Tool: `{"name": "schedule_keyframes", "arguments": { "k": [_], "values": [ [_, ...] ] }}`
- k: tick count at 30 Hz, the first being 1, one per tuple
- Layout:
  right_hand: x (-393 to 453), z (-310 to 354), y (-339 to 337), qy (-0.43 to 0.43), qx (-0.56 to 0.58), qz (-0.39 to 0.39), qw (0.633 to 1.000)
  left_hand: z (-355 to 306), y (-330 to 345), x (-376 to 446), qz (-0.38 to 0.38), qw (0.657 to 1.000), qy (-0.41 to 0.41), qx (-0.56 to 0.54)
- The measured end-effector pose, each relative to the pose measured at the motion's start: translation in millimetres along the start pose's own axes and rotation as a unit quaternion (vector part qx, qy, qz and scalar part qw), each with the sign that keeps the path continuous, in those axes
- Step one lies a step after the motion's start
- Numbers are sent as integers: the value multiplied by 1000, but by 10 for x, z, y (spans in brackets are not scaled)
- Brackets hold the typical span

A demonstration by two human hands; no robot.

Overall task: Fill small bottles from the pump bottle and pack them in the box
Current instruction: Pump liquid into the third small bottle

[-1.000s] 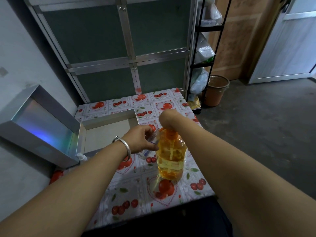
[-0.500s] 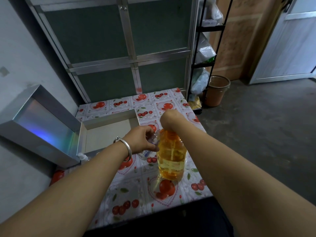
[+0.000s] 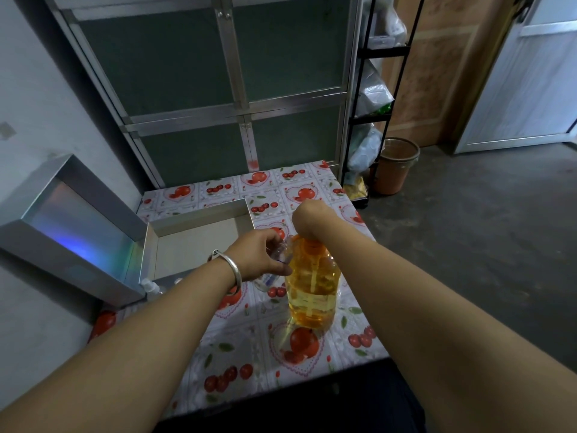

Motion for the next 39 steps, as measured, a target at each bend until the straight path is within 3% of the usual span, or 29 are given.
{"name": "schedule_keyframes", "arguments": {
  "k": [2, 7, 10, 16, 20, 23, 29, 39],
  "values": [
    [-32, 33, -3, -7, -39, 26, 999, 5, 1, 1, 0, 1000, -1, 0],
    [-36, 70, -51, -27, -44, 18, 999, -1, -7, 18, -3, 1000, 4, 1],
    [-4, 3, -3, 4, -17, -7, 1000, -2, 6, 25, 0, 1000, 5, -2],
    [-45, 77, -50, -40, -60, 21, 997, 5, 2, 6, 5, 1000, 1, 0],
    [4, 52, -20, -20, -82, 18, 996, 7, -3, 3, 6, 1000, 1, 1],
    [31, 16, 31, 11, -55, 2, 998, 3, -3, 13, 4, 1000, 0, 0],
    [-27, 83, -53, -36, -59, 20, 997, -11, 3, -3, 8, 1000, 2, 2],
    [0, 51, 4, -28, -65, 14, 997, 7, -1, 20, 6, 1000, 0, -1]
  ]
}}
Point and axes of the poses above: each hand's wrist, its own x-axis towards the middle knuckle, its own y-axis out of the palm, z = x × y, the point moved 7 cm from there along x, towards the middle knuckle, and after that the axes turned 13 degrees about -z, right-handed, at the moved point
